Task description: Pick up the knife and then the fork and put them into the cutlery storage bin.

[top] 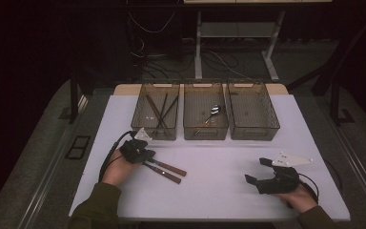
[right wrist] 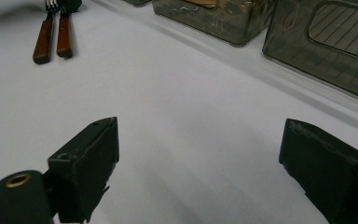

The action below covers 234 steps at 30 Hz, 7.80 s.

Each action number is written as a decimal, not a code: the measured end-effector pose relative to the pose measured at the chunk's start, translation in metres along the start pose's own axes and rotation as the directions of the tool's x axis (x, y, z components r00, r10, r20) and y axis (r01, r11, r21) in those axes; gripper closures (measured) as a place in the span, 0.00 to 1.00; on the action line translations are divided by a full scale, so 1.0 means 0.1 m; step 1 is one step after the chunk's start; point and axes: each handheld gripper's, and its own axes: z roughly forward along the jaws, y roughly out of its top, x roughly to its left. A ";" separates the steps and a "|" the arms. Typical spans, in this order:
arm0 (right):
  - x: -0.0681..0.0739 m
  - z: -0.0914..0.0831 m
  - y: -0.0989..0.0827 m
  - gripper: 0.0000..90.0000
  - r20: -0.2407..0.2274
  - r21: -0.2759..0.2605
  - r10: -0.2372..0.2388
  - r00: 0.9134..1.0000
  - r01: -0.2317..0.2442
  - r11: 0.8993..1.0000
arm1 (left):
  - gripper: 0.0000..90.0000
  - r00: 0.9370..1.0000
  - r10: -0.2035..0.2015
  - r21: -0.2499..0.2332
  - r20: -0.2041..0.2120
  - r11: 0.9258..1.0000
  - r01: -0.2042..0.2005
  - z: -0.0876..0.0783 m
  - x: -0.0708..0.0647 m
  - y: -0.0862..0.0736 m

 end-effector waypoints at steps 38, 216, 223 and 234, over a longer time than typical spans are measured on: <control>0.00 0.01 0.00 0.13 0.001 0.001 -0.001 1.000 0.001 1.000 | 0.82 0.997 -0.011 -0.122 0.080 0.992 0.021 -0.30 -0.37 -0.18; -0.03 0.17 0.89 0.84 -0.358 0.069 -0.203 0.912 0.242 0.968 | 0.01 0.987 0.055 -0.323 0.152 0.946 -0.003 -0.18 -0.79 -0.29; -0.20 0.05 0.98 0.84 -0.292 0.043 -0.164 0.942 0.184 0.982 | 0.00 0.989 0.049 -0.310 0.140 0.951 -0.004 -0.17 -0.79 -0.28; -0.54 -0.16 1.15 0.84 -0.186 -0.027 -0.080 0.979 0.076 0.997 | 0.00 0.995 0.050 -0.323 0.091 0.946 -0.018 -0.19 -0.81 -0.28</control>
